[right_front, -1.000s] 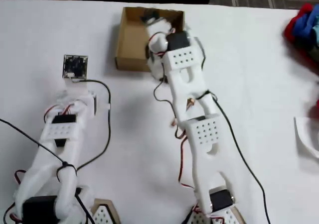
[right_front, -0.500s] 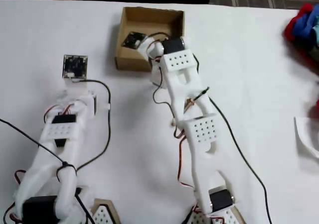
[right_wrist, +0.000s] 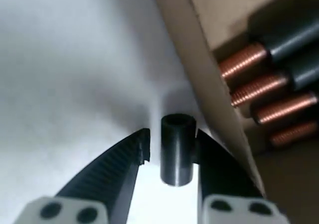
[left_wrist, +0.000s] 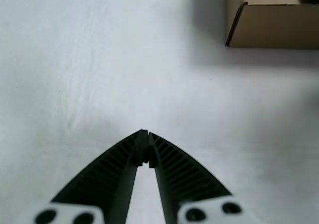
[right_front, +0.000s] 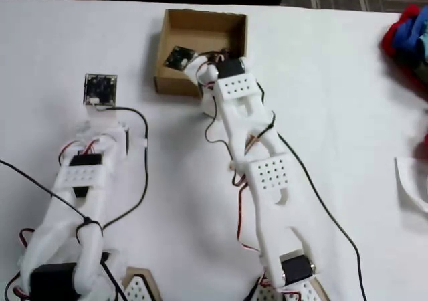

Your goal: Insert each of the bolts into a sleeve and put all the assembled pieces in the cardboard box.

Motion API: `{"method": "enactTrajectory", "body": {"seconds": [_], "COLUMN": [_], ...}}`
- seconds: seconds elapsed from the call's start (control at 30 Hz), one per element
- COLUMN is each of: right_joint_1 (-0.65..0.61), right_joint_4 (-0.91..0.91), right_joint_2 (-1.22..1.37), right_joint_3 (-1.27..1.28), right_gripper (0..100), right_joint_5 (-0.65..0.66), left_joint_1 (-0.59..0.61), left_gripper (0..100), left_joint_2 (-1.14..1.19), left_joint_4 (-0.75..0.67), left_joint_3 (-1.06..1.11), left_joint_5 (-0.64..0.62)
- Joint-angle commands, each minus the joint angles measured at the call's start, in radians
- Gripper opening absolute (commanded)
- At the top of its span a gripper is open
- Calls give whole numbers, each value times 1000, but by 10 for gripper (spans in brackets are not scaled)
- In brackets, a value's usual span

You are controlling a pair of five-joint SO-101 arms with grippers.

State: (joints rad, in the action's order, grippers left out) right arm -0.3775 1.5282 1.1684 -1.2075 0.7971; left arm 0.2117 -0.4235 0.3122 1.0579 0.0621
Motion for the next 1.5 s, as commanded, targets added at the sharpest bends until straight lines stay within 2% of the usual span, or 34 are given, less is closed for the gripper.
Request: {"method": "enactTrajectory", "body": {"seconds": [0.0,0.2,0.33,0.57,0.67,0.87,1.07,1.47], "right_joint_1": [28,27,5,-56,-101,-130,-125,-130], "right_joint_4": [-21,102,180,237,239,234,232,127], "right_joint_2": [5,2,1,-45,-97,-90,-30,-15], "right_joint_3": [-12,-12,-12,-14,-3,-2,-14,-3], "right_gripper": [141,127,14,21,21,39,214,158], "right_joint_5": [8,11,2,-198,-242,-247,-244,-245], "left_joint_1": [9,9,9,9,9,9,9,9], "left_gripper": [27,27,27,27,27,27,27,27], "left_joint_2": [-40,-40,-40,-40,-40,-40,-40,-40], "left_joint_4": [-18,-18,-18,-18,-18,-18,-18,-18], "left_joint_3": [-4,-5,-5,-5,-5,-5,-5,-5], "left_joint_5": [11,11,11,11,11,11,11,11]}}
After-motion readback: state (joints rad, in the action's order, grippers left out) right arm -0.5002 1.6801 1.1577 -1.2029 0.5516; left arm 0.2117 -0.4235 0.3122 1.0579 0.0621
